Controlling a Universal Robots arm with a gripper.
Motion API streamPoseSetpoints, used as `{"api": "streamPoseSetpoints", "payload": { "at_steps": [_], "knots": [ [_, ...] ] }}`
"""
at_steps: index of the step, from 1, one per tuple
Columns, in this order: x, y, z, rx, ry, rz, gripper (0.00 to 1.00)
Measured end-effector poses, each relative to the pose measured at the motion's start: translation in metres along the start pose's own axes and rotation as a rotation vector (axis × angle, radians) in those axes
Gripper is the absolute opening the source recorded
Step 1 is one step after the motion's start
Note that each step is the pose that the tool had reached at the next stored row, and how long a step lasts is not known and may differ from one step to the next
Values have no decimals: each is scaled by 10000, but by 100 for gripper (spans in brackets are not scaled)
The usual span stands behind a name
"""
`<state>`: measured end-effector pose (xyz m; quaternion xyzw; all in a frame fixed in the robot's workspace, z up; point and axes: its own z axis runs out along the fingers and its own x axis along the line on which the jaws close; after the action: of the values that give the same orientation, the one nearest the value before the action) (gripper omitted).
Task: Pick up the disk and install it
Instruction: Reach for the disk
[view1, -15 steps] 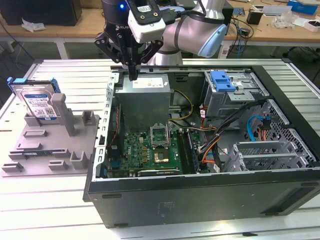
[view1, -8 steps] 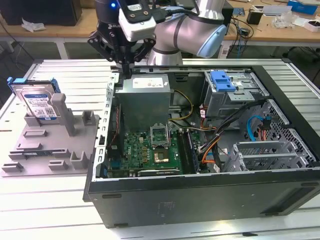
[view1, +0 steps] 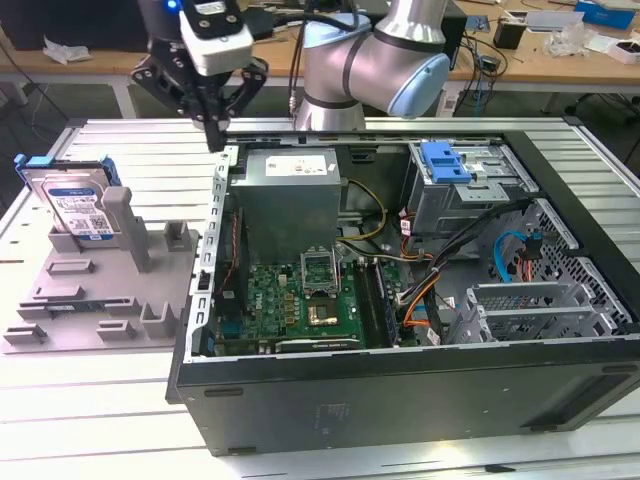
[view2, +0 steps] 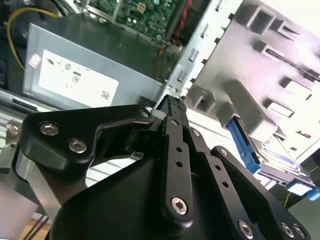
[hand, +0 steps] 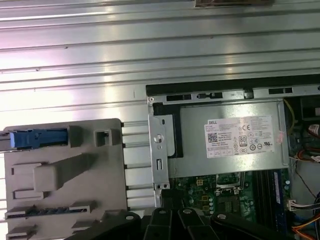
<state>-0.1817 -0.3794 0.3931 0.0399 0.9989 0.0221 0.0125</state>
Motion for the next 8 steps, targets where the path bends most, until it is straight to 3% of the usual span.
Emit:
{"api": "streamPoseSetpoints", "payload": {
  "at_steps": [8],
  "knots": [
    [300, 68, -2, 0, 0, 13, 11]
  ]
}}
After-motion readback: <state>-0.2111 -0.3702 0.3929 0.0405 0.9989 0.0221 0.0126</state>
